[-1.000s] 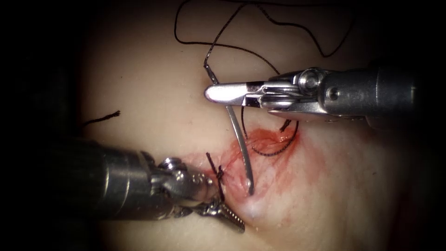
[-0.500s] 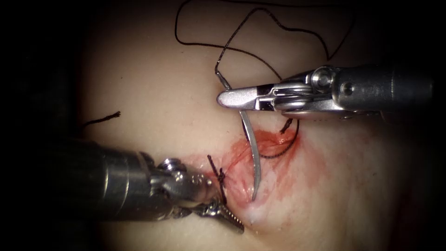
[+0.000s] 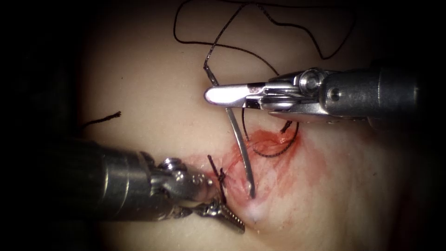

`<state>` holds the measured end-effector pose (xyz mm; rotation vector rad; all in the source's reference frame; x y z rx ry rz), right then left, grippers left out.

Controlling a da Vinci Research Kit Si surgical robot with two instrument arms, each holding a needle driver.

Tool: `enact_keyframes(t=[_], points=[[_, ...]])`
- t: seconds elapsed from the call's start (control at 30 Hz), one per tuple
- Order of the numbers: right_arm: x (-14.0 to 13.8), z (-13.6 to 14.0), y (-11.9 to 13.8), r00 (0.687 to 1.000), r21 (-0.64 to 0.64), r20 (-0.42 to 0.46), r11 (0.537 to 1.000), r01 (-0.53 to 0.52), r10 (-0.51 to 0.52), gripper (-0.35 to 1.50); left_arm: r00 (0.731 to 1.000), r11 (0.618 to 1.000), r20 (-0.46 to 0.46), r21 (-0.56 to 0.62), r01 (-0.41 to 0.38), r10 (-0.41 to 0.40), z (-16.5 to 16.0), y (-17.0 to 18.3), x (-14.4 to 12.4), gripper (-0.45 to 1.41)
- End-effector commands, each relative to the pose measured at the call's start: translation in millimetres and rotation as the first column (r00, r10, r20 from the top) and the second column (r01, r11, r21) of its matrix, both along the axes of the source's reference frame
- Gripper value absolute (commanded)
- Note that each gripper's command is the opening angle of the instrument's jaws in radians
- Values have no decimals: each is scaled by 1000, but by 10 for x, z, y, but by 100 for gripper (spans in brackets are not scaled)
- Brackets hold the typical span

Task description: Wound Closure

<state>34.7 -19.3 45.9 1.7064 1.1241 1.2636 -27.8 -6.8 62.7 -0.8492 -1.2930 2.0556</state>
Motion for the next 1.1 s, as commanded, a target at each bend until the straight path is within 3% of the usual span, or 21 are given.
enact_keyframes(t=[0.03, 0.13, 0.23, 0.3, 0.37, 0.57, 0.73, 0.97, 1.03, 1.1], points=[[9, 2, 1, 1000, -7, -11, 1000, 2, -2, -35, 1000, 1000, 0, 0, 0, 0, 6, -2, -5, 2], [8, 2, 2, 1000, -5, 0, 1000, 0, 0, -35, 1000, 1000, 0, 0, 0, 0, 6, -2, -5, 2], [2, 0, 0, 988, 30, 152, 999, 35, -39, -35, 1000, 1000, 0, 0, 0, 0, 6, -2, -5, 2], [-4, -3, -2, 961, 59, 258, 994, 87, -99, -35, 1000, 1000, 0, 0, 0, 0, 6, -2, -5, 2], [-6, -4, -3, 955, 76, 274, 993, 93, -110, -35, 1000, 1000, 0, 0, 0, 0, 6, -2, -5, 2], [0, -7, -4, 969, 90, 227, 993, 82, -100, -35, 1000, 1000, 0, 0, 0, 0, 6, -2, -5, 2], [8, -3, -1, 999, 4, 44, 1000, 16, -16, -35, 1000, 1000, 0, 0, 0, 0, 6, -2, -5, 2], [13, 0, -2, 993, -87, -115, 995, -52, 42, -35, 1000, 1000, 0, 0, 0, 0, 6, -2, -5, 2], [12, 0, -2, 990, -82, -132, 995, -49, 38, -35, 1000, 1000, 0, 0, 0, 0, 6, -2, -5, 2], [9, -2, -1, 996, -37, -71, 998, -48, 46, -35, 1000, 1000, 0, 0, 0, 0, 6, -2, -5, 2]])
